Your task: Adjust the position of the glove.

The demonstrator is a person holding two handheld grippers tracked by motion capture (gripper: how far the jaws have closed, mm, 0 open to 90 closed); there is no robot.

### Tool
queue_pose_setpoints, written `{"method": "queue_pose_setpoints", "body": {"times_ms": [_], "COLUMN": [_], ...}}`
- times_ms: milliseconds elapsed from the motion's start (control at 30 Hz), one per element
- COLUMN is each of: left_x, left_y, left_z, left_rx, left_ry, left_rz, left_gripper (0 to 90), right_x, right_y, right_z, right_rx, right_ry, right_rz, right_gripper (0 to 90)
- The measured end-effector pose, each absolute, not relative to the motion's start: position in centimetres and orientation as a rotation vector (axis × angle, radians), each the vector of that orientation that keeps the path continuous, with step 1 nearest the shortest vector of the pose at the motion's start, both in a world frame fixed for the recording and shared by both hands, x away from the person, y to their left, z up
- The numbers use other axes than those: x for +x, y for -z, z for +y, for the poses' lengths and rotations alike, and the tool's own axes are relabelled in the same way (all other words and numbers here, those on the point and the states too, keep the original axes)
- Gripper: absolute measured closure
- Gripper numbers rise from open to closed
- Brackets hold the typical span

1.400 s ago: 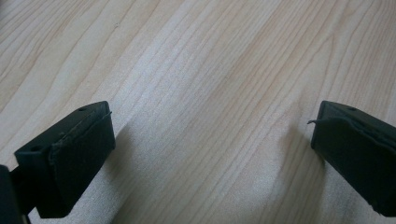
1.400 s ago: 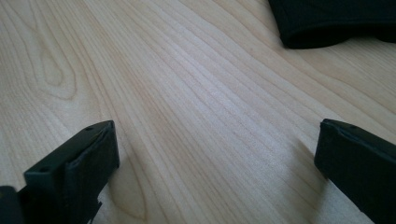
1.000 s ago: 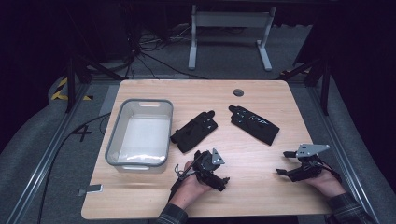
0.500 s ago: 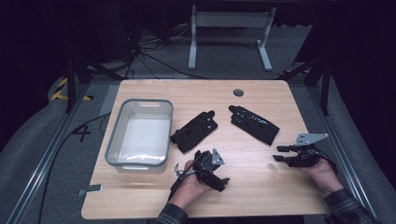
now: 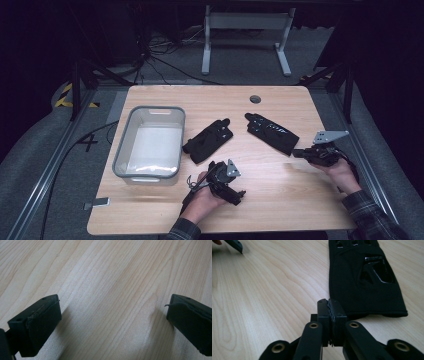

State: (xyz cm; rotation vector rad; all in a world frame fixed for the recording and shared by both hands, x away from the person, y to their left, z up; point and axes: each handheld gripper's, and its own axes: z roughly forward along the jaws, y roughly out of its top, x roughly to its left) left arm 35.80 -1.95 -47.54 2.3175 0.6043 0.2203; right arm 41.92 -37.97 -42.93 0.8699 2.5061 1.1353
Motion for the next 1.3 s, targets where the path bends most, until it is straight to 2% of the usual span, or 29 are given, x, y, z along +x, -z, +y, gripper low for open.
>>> {"method": "queue_pose_setpoints", "body": {"times_ms": [300,733,1300], "left_x": [35.8,35.8,35.7], "left_y": [47.5,47.5,47.5], "left_z": [-2.0,-1.9,-1.9], "left_rx": [2.320,2.324,2.322], "left_ry": [-0.216,-0.215,-0.215], "left_rz": [0.606,0.601,0.596], "left_gripper": [0.0,0.0,0.1], "right_x": [44.2,45.8,45.2], "right_y": [42.9,44.0,45.0], "right_z": [-37.7,-37.4,-36.9], "right_rx": [0.879,0.901,0.876], "right_ry": [-1.132,-1.086,-1.013], "right_rz": [2.494,2.526,2.595], "right_gripper": [89.9,89.9,90.0]}}
